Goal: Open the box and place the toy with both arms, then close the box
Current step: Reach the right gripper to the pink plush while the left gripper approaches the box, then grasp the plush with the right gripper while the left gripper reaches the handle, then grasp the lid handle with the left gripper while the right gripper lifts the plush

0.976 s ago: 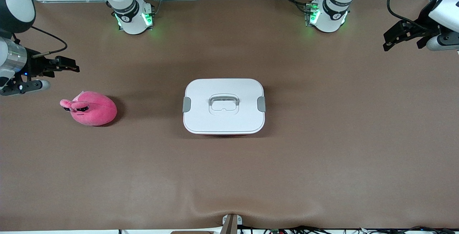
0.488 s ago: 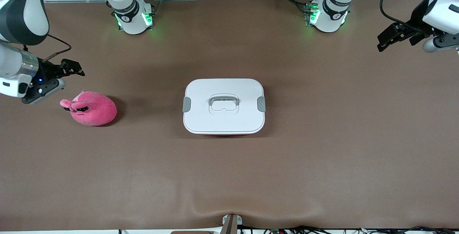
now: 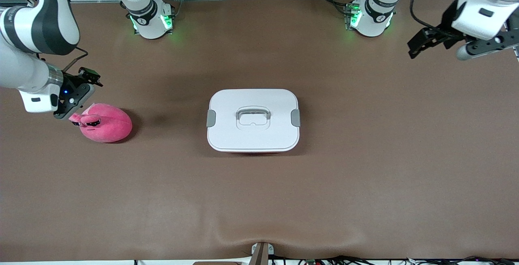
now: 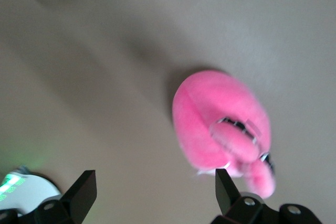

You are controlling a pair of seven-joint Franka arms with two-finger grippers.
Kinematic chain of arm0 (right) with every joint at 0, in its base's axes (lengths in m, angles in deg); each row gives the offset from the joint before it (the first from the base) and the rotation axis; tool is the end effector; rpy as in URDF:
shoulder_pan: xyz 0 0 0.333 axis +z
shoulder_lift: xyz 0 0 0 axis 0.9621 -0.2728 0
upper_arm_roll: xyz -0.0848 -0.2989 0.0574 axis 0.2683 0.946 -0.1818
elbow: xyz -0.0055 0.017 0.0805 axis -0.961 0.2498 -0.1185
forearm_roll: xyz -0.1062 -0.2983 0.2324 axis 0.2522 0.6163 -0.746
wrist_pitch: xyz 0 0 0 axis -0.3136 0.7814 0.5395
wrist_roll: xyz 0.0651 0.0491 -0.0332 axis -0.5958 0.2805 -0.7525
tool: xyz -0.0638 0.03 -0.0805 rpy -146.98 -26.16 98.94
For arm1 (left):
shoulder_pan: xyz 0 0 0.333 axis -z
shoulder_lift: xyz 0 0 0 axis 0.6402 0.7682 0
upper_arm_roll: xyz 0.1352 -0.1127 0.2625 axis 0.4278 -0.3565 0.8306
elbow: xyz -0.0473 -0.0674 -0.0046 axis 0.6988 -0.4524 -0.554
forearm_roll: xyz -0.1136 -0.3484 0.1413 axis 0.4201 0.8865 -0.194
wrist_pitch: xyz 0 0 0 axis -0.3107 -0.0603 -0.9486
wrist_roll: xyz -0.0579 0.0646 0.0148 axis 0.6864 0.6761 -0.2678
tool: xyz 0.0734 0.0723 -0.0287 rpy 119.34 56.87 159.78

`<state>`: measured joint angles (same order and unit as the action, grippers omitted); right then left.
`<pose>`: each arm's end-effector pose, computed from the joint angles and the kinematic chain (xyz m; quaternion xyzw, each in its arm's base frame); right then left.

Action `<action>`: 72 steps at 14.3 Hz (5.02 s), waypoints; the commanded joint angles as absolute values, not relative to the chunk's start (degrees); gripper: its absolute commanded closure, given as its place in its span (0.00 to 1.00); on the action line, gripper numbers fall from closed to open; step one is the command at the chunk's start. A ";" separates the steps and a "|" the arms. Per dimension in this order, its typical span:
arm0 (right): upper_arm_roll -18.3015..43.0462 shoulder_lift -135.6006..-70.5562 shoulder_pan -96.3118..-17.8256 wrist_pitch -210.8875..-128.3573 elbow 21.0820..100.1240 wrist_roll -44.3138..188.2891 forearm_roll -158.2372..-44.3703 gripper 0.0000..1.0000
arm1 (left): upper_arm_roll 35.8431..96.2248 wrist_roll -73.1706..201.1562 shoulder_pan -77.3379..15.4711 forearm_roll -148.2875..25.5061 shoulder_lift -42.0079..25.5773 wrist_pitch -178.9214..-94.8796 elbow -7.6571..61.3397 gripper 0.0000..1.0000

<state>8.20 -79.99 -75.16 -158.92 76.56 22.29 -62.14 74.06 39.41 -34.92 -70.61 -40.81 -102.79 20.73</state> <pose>0.5341 -0.0242 0.4384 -0.8902 -0.4459 0.0894 0.0276 0.4845 -0.1366 0.6494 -0.9896 -0.1398 0.0253 0.0246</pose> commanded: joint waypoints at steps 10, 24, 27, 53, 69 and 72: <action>8.42 -84.09 -77.94 -179.15 81.73 -18.67 -59.45 0.00 | 64.32 13.25 -34.62 -69.86 -35.95 -108.15 20.12 0.00; 8.24 -89.28 -81.29 -185.04 82.08 -30.90 -60.41 0.28 | 55.89 -14.17 -33.75 -72.04 -28.48 -116.59 19.94 0.00; 8.24 -89.55 -81.29 -185.05 82.17 -30.91 -60.50 0.30 | 55.71 -20.50 -30.68 -73.81 -26.02 -118.08 19.77 0.00; 8.51 -84.63 -82.25 -175.30 81.20 -24.08 -67.71 1.00 | 56.59 -75.79 -12.56 -93.58 -1.41 -135.92 9.58 0.21; 7.98 -76.01 -71.09 -161.06 78.04 26.55 -67.80 1.00 | 56.67 -89.69 -9.93 -101.50 3.78 -141.73 8.60 0.32; 7.89 -75.48 -68.90 -159.74 77.86 33.75 -67.80 1.00 | 56.67 -89.69 -9.13 -101.50 4.66 -141.73 8.60 0.36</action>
<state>7.74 -76.92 -70.45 -160.95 77.61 28.99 -67.08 56.41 -85.59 -10.40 -99.92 3.32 -141.48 9.91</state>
